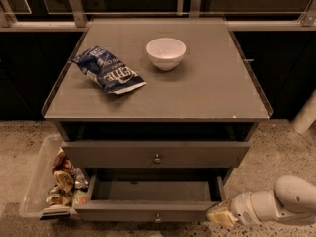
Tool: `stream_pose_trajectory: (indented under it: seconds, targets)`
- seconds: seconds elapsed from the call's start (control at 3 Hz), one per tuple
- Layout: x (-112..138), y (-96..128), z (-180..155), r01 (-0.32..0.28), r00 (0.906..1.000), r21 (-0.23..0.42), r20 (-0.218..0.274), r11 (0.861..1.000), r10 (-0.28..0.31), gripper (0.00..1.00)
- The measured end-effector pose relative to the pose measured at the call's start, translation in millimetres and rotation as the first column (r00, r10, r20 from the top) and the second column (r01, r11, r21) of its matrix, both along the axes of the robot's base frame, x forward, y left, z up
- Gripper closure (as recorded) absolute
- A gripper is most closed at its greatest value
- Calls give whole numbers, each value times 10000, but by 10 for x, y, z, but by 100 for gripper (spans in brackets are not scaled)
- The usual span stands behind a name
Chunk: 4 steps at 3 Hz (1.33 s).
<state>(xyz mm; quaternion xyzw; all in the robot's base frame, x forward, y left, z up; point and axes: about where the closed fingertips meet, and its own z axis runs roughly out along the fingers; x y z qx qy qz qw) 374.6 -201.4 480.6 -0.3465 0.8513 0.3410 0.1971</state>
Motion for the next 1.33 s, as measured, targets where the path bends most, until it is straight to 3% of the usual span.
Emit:
stream_pose_trajectory:
  seconds: [0.33, 0.67, 1.0, 1.33]
  targets:
    - [-11, -76, -232, 631, 9977, 600, 212, 9962, -645, 100]
    - [-55, -77, -740, 1008, 9946, 1553, 92, 9827, -1035, 100]
    - [-35, -104, -1117, 1402, 9899, 2085, -83, 9679, -1416, 100]
    - [125, -108, -1183, 1462, 9879, 2176, 186, 9650, -1538, 100]
